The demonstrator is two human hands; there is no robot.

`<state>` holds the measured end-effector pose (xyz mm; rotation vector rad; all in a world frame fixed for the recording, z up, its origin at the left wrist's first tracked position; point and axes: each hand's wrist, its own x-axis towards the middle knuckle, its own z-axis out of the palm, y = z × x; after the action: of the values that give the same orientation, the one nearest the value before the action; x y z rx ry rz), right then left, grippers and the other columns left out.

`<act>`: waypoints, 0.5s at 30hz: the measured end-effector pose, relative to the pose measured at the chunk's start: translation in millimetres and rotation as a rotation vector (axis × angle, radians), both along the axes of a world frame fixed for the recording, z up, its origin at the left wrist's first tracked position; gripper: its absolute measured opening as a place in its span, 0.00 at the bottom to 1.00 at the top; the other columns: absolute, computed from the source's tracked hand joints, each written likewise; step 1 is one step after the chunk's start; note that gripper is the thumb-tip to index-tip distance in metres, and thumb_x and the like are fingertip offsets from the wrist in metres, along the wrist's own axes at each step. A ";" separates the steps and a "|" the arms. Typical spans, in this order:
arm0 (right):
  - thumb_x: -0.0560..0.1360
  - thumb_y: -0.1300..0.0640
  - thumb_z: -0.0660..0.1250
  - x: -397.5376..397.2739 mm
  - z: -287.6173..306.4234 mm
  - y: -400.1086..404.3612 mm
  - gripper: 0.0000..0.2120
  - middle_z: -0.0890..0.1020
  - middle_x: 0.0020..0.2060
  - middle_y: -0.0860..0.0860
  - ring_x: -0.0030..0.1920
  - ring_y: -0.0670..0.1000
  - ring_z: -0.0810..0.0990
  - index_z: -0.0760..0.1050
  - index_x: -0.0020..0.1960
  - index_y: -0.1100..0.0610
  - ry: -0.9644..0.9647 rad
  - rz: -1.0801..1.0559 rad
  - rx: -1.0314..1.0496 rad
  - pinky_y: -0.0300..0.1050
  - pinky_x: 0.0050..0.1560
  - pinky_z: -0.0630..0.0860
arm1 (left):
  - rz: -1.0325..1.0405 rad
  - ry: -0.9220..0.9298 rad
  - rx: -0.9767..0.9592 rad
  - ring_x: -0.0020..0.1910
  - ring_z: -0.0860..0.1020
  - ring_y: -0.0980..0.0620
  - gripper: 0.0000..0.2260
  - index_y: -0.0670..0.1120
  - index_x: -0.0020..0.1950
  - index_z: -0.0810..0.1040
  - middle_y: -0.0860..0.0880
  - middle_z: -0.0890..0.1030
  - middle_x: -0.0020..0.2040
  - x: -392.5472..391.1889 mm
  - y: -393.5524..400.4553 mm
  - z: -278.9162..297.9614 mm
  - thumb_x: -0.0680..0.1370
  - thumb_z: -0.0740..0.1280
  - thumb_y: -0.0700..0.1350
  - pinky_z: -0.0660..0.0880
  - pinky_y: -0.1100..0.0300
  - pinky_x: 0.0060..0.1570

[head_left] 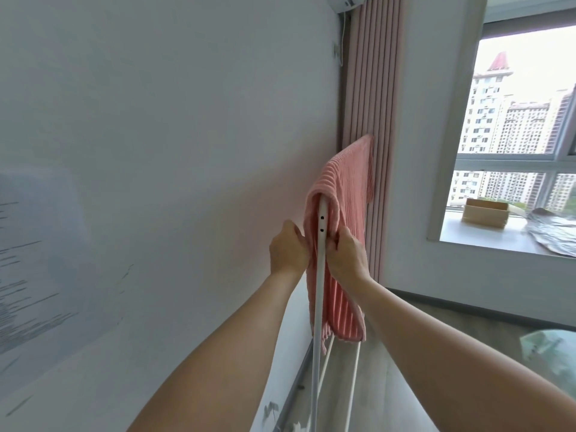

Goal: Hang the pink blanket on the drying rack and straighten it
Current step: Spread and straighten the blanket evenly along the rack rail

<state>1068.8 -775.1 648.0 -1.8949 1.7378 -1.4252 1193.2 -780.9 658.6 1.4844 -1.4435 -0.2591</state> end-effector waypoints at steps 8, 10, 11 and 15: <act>0.80 0.59 0.56 4.4 -4.4 -5.7 0.08 0.80 0.37 0.52 0.34 0.51 0.79 0.72 0.45 0.59 -0.021 -0.018 0.028 0.45 0.33 0.77 | -0.256 0.129 0.063 0.41 0.82 0.51 0.14 0.48 0.57 0.72 0.51 0.82 0.46 -1.0 -6.2 -9.6 0.76 0.68 0.53 0.82 0.55 0.40; 0.79 0.59 0.56 6.5 -4.5 -3.9 0.08 0.79 0.37 0.51 0.35 0.50 0.77 0.70 0.42 0.57 -0.048 -0.021 -0.019 0.45 0.34 0.73 | -0.227 0.043 0.018 0.36 0.80 0.51 0.06 0.48 0.46 0.74 0.52 0.81 0.39 -5.4 -8.9 -11.9 0.77 0.66 0.50 0.79 0.57 0.36; 0.79 0.60 0.56 8.7 -3.4 -1.4 0.09 0.77 0.36 0.51 0.35 0.49 0.75 0.68 0.40 0.56 -0.071 -0.032 -0.071 0.43 0.35 0.69 | -0.209 0.004 -0.007 0.34 0.79 0.51 0.07 0.49 0.42 0.73 0.52 0.80 0.37 -7.0 -9.9 -12.1 0.78 0.65 0.49 0.76 0.59 0.34; 0.78 0.63 0.58 20.8 3.1 12.0 0.14 0.72 0.32 0.47 0.32 0.45 0.69 0.61 0.35 0.51 -0.133 -0.015 -0.275 0.41 0.34 0.66 | -0.165 -0.063 -0.007 0.32 0.76 0.53 0.09 0.47 0.39 0.72 0.53 0.78 0.34 -8.7 -14.2 -15.9 0.78 0.63 0.48 0.73 0.63 0.31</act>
<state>1089.6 -763.1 651.1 -1.8641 1.5662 -1.8319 1184.5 -795.1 642.7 1.3803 -1.6189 -0.3097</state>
